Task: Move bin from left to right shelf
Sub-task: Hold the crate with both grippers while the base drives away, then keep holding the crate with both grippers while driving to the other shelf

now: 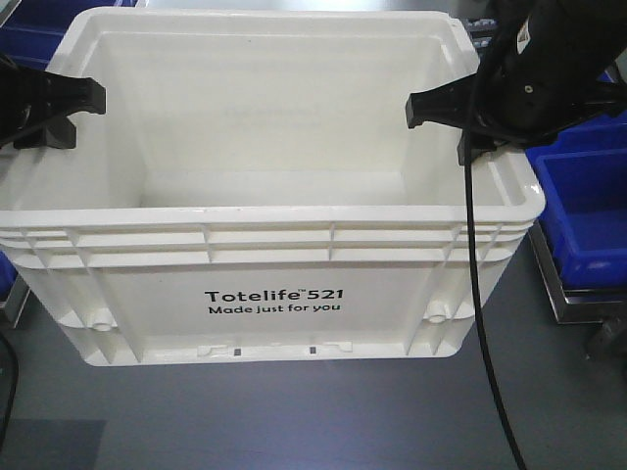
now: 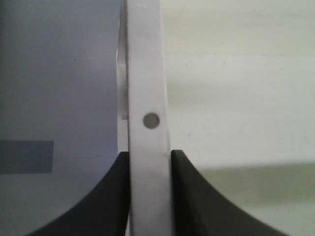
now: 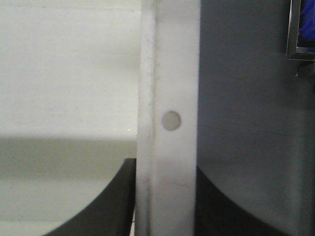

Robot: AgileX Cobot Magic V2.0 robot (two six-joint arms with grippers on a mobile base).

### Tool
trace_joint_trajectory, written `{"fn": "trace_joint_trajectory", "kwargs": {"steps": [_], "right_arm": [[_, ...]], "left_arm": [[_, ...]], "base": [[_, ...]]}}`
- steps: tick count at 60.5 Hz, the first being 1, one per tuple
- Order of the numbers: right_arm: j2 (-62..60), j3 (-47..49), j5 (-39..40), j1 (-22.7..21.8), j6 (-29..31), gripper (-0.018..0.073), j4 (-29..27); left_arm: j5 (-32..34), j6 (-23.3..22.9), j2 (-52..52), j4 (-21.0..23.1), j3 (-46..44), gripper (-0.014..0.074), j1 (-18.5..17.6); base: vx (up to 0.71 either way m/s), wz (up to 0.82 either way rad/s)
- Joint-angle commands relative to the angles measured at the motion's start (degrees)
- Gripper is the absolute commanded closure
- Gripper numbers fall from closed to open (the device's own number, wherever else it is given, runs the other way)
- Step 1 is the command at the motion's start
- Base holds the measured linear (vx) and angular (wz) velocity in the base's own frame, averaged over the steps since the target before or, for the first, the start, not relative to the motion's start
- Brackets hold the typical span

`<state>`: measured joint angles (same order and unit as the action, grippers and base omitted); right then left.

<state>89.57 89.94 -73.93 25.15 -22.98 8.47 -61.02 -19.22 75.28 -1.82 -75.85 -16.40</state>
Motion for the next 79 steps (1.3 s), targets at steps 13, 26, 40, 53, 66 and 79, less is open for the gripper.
{"fn": "trace_joint_trajectory", "kwargs": {"steps": [13, 26, 40, 53, 66, 79], "right_arm": [[-2.9, 2.2, 2.4, -0.1, -0.4, 0.0567, 3.4], [-2.9, 2.2, 2.4, -0.1, -0.4, 0.0567, 3.4], [-2.9, 2.2, 2.4, -0.1, -0.4, 0.0567, 3.4], [-2.9, 2.2, 2.4, -0.1, -0.4, 0.0567, 3.4], [-2.9, 2.2, 2.4, -0.1, -0.4, 0.0567, 3.4], [-2.9, 2.2, 2.4, -0.1, -0.4, 0.0567, 3.4]], "left_arm": [[5.8, 1.0, -2.6, 1.3, -2.4, 0.0505, -0.4], [5.8, 1.0, -2.6, 1.3, -2.4, 0.0505, -0.4], [5.7, 1.0, -2.6, 1.3, -2.4, 0.0505, -0.4], [5.7, 1.0, -2.6, 1.3, -2.4, 0.0505, -0.4], [5.7, 1.0, -2.6, 1.3, -2.4, 0.0505, -0.4], [5.7, 1.0, -2.6, 1.3, -2.4, 0.0505, -0.4]], "base": [[0.27, -0.08], [0.30, -0.02], [0.32, -0.01], [0.34, -0.01], [0.34, -0.02], [0.33, -0.05]]}}
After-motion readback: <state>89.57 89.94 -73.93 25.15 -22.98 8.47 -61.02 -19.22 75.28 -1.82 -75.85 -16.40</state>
